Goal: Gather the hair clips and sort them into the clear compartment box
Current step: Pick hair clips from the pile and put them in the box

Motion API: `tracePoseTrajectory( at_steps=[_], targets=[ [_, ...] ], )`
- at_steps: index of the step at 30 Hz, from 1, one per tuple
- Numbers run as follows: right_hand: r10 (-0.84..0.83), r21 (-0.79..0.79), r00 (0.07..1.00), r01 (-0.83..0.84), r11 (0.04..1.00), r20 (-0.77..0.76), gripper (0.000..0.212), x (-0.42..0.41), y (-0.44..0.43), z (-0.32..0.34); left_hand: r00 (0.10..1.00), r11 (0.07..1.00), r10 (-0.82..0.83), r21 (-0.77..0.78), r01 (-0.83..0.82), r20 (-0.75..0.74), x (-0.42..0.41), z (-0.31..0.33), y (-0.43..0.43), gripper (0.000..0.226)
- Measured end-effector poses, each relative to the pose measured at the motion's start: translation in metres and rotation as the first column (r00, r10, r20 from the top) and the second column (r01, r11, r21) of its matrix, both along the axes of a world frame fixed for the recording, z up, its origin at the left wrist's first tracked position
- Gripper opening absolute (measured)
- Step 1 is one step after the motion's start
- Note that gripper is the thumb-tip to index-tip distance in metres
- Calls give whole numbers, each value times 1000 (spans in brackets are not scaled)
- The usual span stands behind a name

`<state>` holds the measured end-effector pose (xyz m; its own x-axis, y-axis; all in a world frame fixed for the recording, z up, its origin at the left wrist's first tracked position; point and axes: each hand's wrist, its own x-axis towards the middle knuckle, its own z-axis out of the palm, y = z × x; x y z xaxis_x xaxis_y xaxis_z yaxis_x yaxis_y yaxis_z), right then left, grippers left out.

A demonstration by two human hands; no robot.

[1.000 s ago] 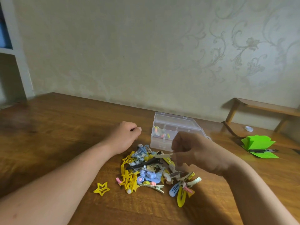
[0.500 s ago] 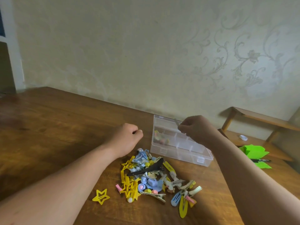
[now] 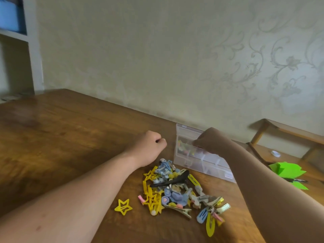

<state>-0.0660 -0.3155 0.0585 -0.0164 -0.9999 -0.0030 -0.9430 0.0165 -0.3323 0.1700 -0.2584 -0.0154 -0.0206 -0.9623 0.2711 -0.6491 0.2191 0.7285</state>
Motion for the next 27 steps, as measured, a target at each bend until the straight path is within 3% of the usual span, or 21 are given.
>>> tracePoseTrajectory(
  at_steps=[5,7,9,16,22,27],
  targets=[
    [96,-298,976,-34,954,196,17,-13,52,9,1000,1000,-1,7,1,-18,-1,3,3,47],
    [154,-351,949,-50,935,275,17,-16,83,12,1000,1000,0,14,0,-5,-2,4,4,47],
    [222,-298,941,-142,944,256,16,-17,110,11,1000,1000,4,16,-4,24,-4,5,4,46],
    [298,-39,948,-304,952,-111,22,-7,126,-4,998,999,34,2,-34,55,-1,4,1,50],
    [375,159,909,-350,923,-180,38,-10,132,-1,997,999,35,7,-36,71,-5,6,5,45],
    [372,182,919,-347,920,-129,33,-9,131,-2,998,1000,28,7,-28,50,-6,8,8,45]
  ],
)
